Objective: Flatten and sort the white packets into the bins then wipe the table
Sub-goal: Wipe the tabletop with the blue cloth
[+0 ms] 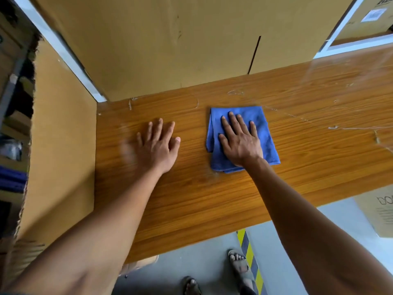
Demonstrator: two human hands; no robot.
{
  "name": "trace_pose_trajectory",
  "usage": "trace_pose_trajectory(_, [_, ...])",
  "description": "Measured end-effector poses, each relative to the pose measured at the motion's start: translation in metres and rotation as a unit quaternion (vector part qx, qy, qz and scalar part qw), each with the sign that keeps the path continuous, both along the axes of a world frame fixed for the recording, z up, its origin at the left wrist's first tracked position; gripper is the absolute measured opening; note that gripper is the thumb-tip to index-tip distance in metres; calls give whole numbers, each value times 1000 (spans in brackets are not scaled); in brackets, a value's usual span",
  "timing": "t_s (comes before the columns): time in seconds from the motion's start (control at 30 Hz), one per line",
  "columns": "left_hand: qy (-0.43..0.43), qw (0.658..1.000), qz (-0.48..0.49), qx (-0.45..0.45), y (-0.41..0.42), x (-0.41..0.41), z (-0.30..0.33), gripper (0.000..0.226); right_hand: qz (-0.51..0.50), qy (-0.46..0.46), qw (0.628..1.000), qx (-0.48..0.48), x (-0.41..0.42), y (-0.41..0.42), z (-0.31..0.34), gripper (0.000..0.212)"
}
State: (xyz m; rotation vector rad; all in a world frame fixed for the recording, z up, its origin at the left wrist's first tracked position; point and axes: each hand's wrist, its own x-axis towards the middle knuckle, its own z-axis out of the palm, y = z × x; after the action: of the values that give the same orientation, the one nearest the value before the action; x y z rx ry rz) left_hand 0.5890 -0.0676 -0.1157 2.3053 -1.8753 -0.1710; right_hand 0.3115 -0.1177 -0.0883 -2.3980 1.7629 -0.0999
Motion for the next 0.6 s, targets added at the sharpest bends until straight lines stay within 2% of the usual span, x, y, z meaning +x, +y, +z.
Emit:
trace_pose_trajectory(0.13, [-5,1000,2,14,8,-3,7,67,-13,3,1000,5,-4,26,2,67])
trace_pose_trajectory(0.4, [-19,1000,15,6,4,-4,8,65,-47,0,999,6,8,-78,4,72])
trace_pose_trajectory(0.47, [-25,999,11,17,3,-5,12,65,-40,-1,999,2,9,-69,5,72])
trace_pose_trajectory(0.6, [-29,999,7,40,7,-8,19,67,-4,-5,1000,-1,2,4,4,71])
